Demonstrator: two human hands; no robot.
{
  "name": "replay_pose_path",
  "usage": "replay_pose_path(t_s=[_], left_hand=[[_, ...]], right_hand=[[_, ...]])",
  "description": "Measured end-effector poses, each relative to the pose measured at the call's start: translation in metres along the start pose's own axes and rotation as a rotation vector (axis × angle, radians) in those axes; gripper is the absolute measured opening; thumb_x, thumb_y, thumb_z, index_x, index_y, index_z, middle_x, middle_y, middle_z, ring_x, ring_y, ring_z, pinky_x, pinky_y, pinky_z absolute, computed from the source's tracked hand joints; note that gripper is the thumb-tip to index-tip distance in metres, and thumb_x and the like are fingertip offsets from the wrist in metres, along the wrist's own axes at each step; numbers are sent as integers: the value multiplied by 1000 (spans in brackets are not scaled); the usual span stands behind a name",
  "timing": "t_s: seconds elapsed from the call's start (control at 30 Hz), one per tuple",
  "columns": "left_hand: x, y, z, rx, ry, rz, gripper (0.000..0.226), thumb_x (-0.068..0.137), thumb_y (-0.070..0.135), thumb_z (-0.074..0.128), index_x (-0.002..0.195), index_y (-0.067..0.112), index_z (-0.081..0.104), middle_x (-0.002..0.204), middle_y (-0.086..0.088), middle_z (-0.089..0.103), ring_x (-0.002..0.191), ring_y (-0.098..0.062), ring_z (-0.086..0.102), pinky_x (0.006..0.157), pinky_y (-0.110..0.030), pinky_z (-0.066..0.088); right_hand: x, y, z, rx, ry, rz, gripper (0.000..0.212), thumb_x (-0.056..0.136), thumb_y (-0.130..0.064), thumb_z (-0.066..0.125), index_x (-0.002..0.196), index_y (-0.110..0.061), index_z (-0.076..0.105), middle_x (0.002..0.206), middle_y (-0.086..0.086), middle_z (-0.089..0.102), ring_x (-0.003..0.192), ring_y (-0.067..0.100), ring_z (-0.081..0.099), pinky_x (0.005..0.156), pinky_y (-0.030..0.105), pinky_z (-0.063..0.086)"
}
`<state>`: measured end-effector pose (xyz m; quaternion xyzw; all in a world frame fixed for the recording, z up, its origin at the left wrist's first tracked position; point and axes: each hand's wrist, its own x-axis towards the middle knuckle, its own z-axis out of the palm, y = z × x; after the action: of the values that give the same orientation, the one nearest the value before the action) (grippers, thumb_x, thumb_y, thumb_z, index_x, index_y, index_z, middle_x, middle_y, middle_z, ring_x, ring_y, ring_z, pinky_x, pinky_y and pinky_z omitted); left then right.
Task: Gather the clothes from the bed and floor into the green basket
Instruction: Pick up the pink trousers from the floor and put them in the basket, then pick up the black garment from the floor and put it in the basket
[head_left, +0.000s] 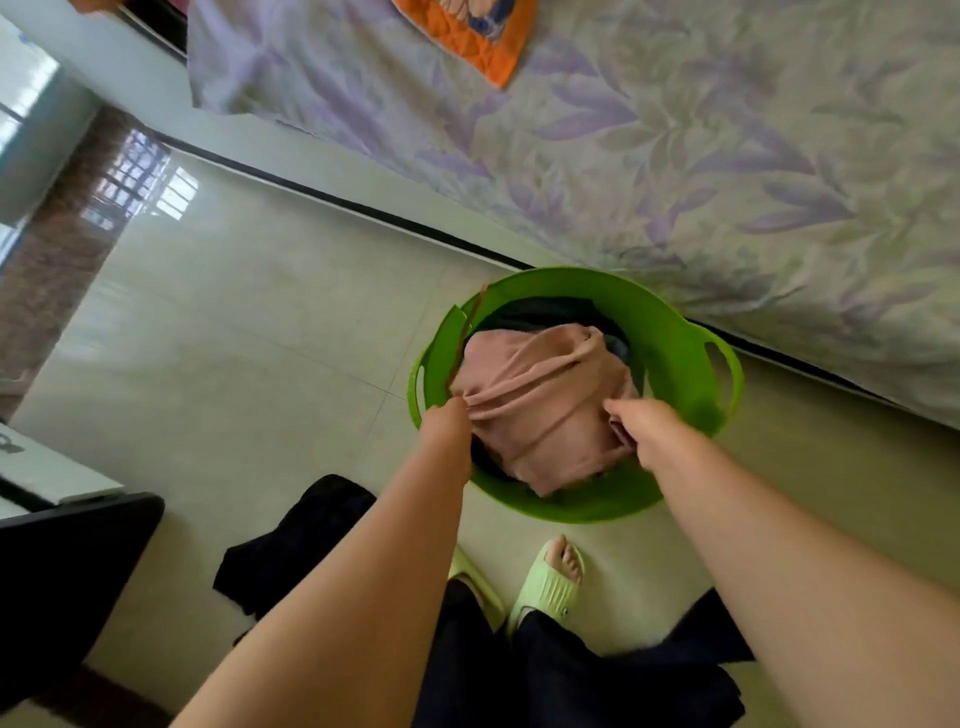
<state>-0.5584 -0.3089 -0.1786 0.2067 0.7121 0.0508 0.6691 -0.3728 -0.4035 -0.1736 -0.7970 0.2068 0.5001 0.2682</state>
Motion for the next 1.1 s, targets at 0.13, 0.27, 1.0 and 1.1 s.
replay_pose_path(t_s=[0.13,0.27,1.0,1.1], left_hand=[[5,-24,-26,180,35,-36,43,92,19,43,135,16,45,127,-9,55,107,-27,56,72,-33,49],[5,-36,-41,138,66,-19,52,96,21,46,145,18,31,103,-3,54,97,-25,54,79,-35,44],[129,-159,-240,86,50,-228,90,66,49,37,152,28,23,140,0,49,81,-12,50,69,-32,43],[171,-188,-270,109,40,-258,85,70,48,43,150,28,26,137,-1,51,86,-13,52,74,-38,47]], right_hand=[[24,27,1,-188,-8,-6,44,91,-28,58,130,-6,53,120,11,60,109,29,57,79,35,45],[-3,26,11,-221,-125,-66,38,98,-19,47,134,-7,47,133,13,57,123,32,54,104,44,42],[-53,137,258,-615,-497,-257,21,99,-20,41,113,-18,57,84,-2,65,75,11,61,74,28,43],[-29,165,292,-700,-492,-240,23,99,-20,41,116,-17,57,85,0,66,81,15,62,71,27,43]])
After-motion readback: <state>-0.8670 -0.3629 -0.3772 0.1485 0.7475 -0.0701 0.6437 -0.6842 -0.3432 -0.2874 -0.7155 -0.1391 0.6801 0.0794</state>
